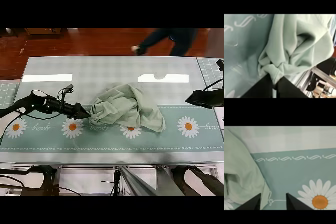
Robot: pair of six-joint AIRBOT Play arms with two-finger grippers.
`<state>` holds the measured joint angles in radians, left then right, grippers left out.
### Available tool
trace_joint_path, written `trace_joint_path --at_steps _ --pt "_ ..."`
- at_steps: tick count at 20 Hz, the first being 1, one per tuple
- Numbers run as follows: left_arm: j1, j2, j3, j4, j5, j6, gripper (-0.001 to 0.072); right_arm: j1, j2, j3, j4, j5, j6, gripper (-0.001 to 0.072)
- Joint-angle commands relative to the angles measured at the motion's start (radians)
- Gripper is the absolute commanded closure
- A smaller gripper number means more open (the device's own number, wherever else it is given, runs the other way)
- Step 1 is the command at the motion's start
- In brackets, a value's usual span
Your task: Fold the shirts.
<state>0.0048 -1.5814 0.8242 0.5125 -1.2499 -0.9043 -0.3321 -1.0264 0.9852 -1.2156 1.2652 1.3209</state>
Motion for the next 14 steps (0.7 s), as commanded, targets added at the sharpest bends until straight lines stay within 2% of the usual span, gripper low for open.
trace_joint_path --at_steps 1,4,5,6,7,12,14 --pt "-0.010 -0.011 0.000 -0.034 -0.005 0.003 0.0671 -0.001 0.001 0.000 0.003 0.002 0.002 0.0311" --pt "-0.010 -0.009 0.000 -0.034 -0.077 0.004 0.0671 -0.002 0.000 -0.002 -0.052 0.010 0.002 0.0310" --pt "-0.009 -0.006 0.000 -0.034 -0.097 0.007 0.0671 -0.004 -0.003 -0.009 -0.064 0.019 0.001 0.0290" --pt "-0.009 -0.002 0.000 -0.034 -0.110 0.007 0.0672 -0.010 -0.011 -0.027 -0.058 0.029 0.001 0.0215" --pt "-0.010 0.004 0.000 -0.034 -0.121 0.007 0.0671 -0.019 -0.024 -0.055 -0.034 0.038 -0.002 0.0192" --pt "-0.009 0.040 0.000 -0.034 -0.149 0.006 0.0671 -0.027 -0.108 -0.234 0.218 -0.017 -0.094 0.0192" --pt "-0.009 0.045 0.000 -0.034 -0.151 0.006 0.0671 -0.027 -0.137 -0.274 0.252 -0.057 -0.107 0.0192"
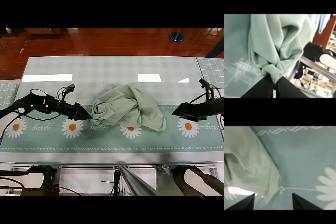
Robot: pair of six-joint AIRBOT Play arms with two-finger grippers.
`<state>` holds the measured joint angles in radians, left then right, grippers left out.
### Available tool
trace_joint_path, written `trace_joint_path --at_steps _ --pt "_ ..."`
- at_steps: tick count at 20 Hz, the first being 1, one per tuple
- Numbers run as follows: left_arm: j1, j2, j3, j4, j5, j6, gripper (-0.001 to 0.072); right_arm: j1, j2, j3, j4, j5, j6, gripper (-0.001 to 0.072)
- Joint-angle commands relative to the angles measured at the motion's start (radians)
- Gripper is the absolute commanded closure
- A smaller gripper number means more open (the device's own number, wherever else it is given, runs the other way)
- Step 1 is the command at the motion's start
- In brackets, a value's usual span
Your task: Fold the shirts.
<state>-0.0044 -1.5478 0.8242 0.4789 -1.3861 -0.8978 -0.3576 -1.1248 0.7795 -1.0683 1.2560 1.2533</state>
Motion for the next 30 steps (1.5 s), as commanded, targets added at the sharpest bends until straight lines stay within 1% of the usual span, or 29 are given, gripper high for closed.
trace_joint_path --at_steps 1,3,6,10,11,12,13,14,15,16,18,20,22,24,27,29,30 --pt "0.000 0.013 0.000 -0.001 -0.014 0.000 0.0672 -0.002 -0.056 -0.081 0.104 -0.057 -0.039 0.0192" --pt "0.000 0.013 0.000 -0.001 -0.014 -0.001 0.0671 -0.002 -0.092 -0.090 0.119 -0.064 -0.043 0.0193" --pt "0.000 0.013 0.000 -0.001 -0.014 0.000 0.0671 -0.002 -0.151 -0.090 0.191 -0.078 -0.061 0.0194" --pt "0.000 0.013 0.000 -0.001 -0.014 -0.001 0.0671 0.000 -0.233 -0.090 0.204 -0.095 -0.021 0.0210" --pt "0.000 0.013 0.000 -0.001 -0.014 0.000 0.0671 0.008 -0.253 -0.090 0.206 -0.102 -0.007 0.0272" --pt "0.000 0.013 0.000 -0.002 -0.014 0.000 0.0671 0.021 -0.268 -0.090 0.208 -0.113 0.000 0.0392" --pt "0.000 0.013 0.000 -0.002 -0.014 0.000 0.0671 0.042 -0.282 -0.090 0.219 -0.128 0.002 0.0547" --pt "0.000 0.013 0.001 -0.002 -0.015 0.000 0.0671 0.062 -0.287 -0.090 0.240 -0.145 0.001 0.0680" --pt "0.000 0.013 0.006 -0.002 -0.023 0.000 0.0671 0.078 -0.286 -0.089 0.277 -0.158 -0.017 0.0687" --pt "0.000 0.015 0.020 -0.002 -0.036 0.000 0.0672 0.080 -0.283 -0.081 0.335 -0.145 -0.059 0.0687" --pt "0.006 0.044 0.080 -0.002 -0.071 -0.001 0.0674 0.071 -0.253 -0.037 0.458 -0.073 -0.138 0.0687" --pt "0.039 0.120 0.177 -0.002 -0.074 -0.031 0.0674 0.042 -0.173 0.058 0.539 0.005 -0.172 0.0688" --pt "0.098 0.221 0.309 -0.002 -0.074 -0.093 0.0674 0.002 -0.051 0.193 0.584 0.032 -0.170 0.0688" --pt "0.169 0.334 0.463 -0.001 -0.073 -0.129 0.0674 -0.041 0.079 0.348 0.599 0.011 -0.154 0.0688" --pt "0.282 0.487 0.719 0.000 -0.056 -0.200 0.0674 -0.101 0.239 0.567 0.587 -0.100 -0.103 0.0688" --pt "0.349 0.570 0.870 0.006 -0.018 -0.233 0.0674 -0.129 0.309 0.679 0.559 -0.179 -0.056 0.0689" --pt "0.378 0.604 0.932 0.032 0.009 -0.260 0.0674 -0.142 0.338 0.724 0.534 -0.214 -0.031 0.0689"
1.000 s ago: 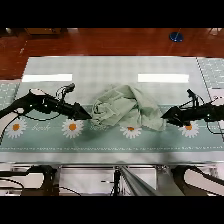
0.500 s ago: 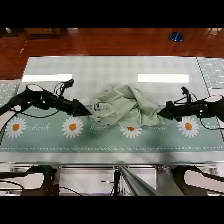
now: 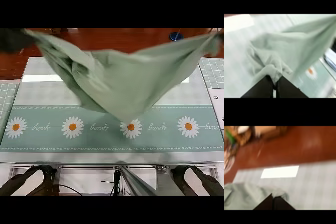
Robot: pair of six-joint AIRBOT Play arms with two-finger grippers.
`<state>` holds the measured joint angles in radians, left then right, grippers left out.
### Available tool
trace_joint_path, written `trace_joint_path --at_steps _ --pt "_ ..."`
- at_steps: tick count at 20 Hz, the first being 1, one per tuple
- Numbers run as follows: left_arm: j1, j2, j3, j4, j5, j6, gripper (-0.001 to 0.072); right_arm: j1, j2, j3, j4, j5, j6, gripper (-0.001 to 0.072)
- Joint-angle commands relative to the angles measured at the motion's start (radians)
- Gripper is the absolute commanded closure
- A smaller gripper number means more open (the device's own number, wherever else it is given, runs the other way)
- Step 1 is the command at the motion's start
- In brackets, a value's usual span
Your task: Fold the shirts.
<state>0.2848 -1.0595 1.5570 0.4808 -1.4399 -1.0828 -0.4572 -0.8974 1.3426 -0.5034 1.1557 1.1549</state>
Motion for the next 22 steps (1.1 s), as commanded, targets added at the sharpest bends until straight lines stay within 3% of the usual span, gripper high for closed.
trace_joint_path --at_steps 1,7,14,15,17,22 --pt "0.115 0.152 0.257 0.077 0.089 -0.103 0.0674 -0.055 0.130 0.197 -0.061 -0.138 0.095 0.0689" --pt "0.139 0.307 0.396 0.394 0.112 -0.253 0.0674 -0.073 0.153 0.454 -0.295 -0.096 0.293 0.0689" --pt "0.139 0.430 0.396 0.447 -0.173 -0.341 0.0674 -0.072 0.154 0.588 -0.440 0.614 0.350 0.0689" --pt "0.139 0.428 0.394 0.447 -0.272 -0.349 0.0674 -0.067 0.147 0.580 -0.494 0.704 0.357 0.0689" --pt "0.138 0.430 0.338 0.442 -0.402 -0.373 0.0675 -0.004 0.160 0.529 -0.562 0.701 0.354 0.0689" --pt "0.138 0.480 -0.085 0.436 -0.401 -0.370 0.0676 0.164 0.163 0.087 -0.688 0.691 0.354 0.0689"
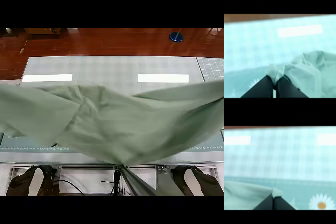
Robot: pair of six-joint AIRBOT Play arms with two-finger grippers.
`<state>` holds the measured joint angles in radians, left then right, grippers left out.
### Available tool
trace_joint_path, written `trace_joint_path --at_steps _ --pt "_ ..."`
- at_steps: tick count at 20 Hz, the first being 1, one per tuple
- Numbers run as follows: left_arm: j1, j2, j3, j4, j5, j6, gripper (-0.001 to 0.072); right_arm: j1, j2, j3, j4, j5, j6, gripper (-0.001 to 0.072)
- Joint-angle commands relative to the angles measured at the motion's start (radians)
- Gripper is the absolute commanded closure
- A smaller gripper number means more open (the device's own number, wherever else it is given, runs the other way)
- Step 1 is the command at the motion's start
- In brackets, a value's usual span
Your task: Fold the shirts.
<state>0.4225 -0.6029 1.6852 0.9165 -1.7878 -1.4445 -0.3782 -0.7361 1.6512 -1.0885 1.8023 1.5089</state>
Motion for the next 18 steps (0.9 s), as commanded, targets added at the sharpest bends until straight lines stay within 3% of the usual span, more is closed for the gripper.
trace_joint_path --at_steps 1,4,6,11,14,18 --pt "0.001 0.026 -0.326 0.000 -0.041 -0.008 0.0676 0.121 -0.006 -0.336 -0.149 0.023 -0.008 0.0689" --pt "-0.039 0.003 -0.661 0.000 0.121 0.024 0.0676 0.201 -0.104 -0.584 -0.253 -0.178 -0.038 0.0689" --pt "-0.101 -0.050 -0.788 0.000 0.296 0.075 0.0676 0.212 -0.229 -0.601 -0.250 -0.362 -0.048 0.0688" --pt "-0.256 -0.279 -0.803 -0.008 0.626 0.179 0.0675 0.182 -0.472 -0.519 -0.099 -0.788 -0.011 0.0688" --pt "-0.320 -0.375 -0.803 -0.011 0.811 0.180 0.0674 0.181 -0.520 -0.512 -0.008 -1.043 0.007 0.0688" --pt "-0.372 -0.494 -0.803 -0.011 1.013 0.180 0.0673 0.181 -0.590 -0.512 0.014 -1.230 0.018 0.0688"
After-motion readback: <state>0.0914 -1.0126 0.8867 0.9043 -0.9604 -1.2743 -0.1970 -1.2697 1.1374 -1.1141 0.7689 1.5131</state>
